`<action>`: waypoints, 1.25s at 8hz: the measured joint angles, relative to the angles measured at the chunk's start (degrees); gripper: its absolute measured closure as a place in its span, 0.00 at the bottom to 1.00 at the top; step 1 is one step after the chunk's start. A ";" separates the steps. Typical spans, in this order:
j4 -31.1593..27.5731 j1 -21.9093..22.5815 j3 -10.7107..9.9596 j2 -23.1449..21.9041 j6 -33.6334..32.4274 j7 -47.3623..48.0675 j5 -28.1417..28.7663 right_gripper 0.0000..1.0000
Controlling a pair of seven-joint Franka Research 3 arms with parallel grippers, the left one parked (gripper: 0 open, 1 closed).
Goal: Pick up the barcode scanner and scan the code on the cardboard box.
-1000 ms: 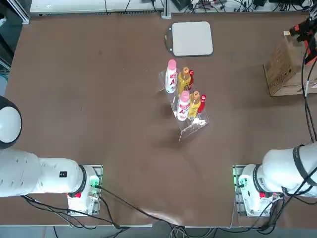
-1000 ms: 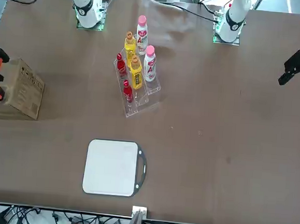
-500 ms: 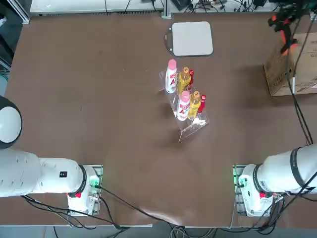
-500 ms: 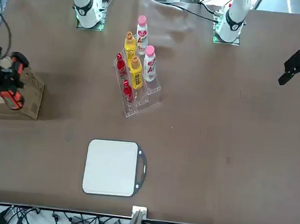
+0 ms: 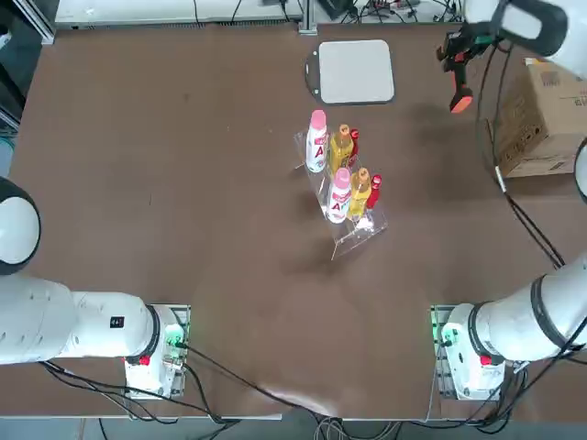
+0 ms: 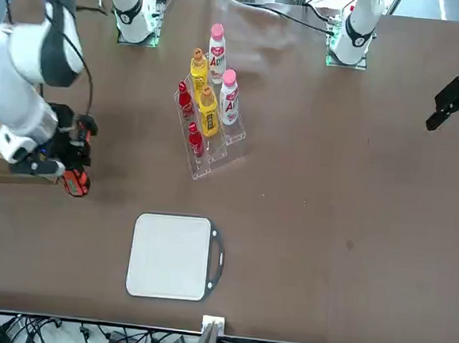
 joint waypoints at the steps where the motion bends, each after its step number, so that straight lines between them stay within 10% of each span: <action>1: -4.47 -0.10 -0.34 1.35 7.37 0.00 0.01 0.57; 3: -12.57 -0.67 -0.87 2.85 17.61 0.67 0.04 0.57; 10: -14.41 -0.35 -0.78 7.12 20.09 3.37 0.04 0.57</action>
